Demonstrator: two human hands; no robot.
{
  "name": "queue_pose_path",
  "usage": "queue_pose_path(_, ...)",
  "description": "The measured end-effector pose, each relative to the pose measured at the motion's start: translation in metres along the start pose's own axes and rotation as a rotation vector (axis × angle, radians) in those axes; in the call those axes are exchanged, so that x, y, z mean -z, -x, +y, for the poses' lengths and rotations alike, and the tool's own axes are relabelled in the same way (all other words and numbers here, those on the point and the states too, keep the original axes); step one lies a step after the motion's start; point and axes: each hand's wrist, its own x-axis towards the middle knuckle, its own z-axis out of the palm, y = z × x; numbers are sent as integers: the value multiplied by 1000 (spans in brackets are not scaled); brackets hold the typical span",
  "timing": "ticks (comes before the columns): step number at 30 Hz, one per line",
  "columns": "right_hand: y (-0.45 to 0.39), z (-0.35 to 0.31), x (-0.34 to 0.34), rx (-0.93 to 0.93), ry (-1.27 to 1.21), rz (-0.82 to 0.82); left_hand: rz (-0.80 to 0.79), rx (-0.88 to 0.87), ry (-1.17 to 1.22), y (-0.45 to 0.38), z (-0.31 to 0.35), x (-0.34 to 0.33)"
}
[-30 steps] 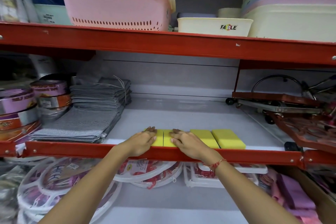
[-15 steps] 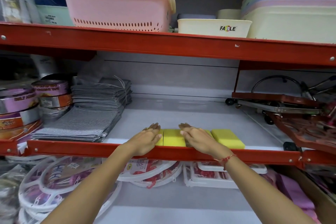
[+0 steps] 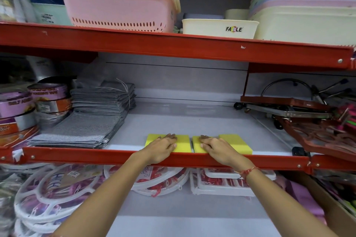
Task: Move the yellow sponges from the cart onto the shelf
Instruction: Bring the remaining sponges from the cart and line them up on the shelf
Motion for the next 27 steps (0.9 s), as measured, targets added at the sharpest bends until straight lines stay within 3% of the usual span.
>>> queue_pose_path(16, 7, -14, 5, 4, -43, 30, 20, 34, -12, 0, 11, 1)
queue_pose_path(23, 20, 32, 38, -111, -63, 112, 63, -39, 3, -11, 46, -2)
queue_pose_path(27, 25, 57, 39, -160, 8, 65, 22, -62, 10, -21, 61, -12)
